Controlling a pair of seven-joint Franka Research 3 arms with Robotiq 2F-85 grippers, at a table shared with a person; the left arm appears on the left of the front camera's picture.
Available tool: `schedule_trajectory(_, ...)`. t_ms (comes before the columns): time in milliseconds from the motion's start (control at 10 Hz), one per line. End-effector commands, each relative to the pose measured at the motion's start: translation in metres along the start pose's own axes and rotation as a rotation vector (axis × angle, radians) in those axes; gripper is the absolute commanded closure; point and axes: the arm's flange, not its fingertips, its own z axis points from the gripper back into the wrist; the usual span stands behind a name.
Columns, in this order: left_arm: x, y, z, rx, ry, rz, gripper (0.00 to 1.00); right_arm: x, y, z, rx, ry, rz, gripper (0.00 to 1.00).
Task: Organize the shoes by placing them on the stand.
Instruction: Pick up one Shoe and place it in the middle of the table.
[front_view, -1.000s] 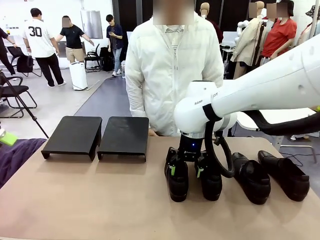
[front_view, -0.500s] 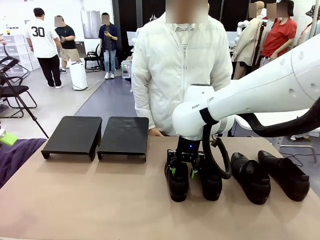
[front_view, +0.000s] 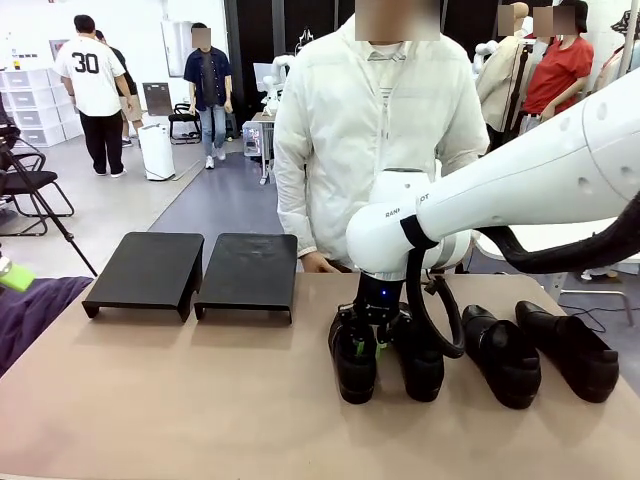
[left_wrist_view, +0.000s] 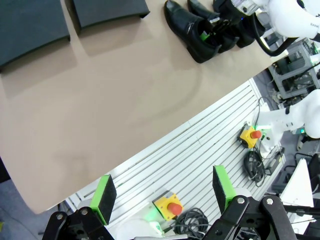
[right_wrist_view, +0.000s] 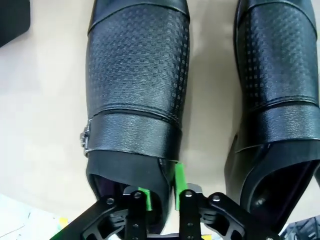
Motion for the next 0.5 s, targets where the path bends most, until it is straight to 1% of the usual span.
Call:
schedule_trajectory(0,0.000,0.001,0.001,-0.020,-0.006,-0.012,0.00,0.002,0.010,0.003,-0.024,0.001,-0.023,1.00)
schedule_trajectory(200,0.000,0.001,0.001,-0.020,-0.006,-0.012,0.00,-0.005,0.009,0.008,-0.022,0.003,-0.025,1.00)
schedule_trajectory(400,0.000,0.001,0.001,-0.020,-0.006,-0.012,0.00,-0.019,0.007,0.023,-0.016,0.010,0.005,1.00)
